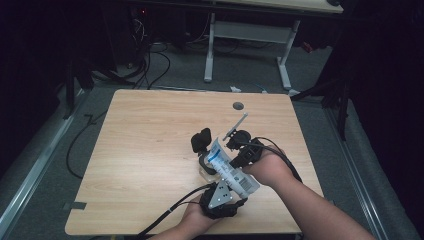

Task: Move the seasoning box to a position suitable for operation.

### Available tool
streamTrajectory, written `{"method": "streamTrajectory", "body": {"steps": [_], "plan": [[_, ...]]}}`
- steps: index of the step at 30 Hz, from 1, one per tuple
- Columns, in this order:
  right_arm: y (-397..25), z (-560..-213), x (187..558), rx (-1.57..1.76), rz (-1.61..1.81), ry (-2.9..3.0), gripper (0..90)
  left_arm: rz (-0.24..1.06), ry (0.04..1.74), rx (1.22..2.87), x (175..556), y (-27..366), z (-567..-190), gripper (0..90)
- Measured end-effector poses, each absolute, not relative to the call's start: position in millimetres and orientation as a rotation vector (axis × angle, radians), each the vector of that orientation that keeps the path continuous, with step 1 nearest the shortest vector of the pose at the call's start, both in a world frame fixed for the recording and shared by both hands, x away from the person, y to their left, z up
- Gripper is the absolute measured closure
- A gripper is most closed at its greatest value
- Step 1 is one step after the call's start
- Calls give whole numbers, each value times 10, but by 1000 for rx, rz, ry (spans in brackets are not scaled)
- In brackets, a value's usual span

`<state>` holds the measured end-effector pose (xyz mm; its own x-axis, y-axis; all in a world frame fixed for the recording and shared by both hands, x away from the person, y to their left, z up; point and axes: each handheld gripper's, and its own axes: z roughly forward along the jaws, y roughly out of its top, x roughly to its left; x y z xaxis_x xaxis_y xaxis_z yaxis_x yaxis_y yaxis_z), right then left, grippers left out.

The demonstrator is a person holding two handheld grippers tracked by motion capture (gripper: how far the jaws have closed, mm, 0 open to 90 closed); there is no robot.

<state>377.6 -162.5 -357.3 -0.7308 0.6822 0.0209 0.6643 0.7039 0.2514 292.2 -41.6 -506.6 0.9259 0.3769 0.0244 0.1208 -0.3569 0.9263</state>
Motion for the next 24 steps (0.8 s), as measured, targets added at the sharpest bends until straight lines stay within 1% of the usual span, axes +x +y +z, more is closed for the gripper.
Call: {"method": "streamTrajectory", "body": {"steps": [24], "plan": [[-1585,-3518,3826,1098,363,2815,897,283,367,1904,2942,-394,-4971,511]]}}
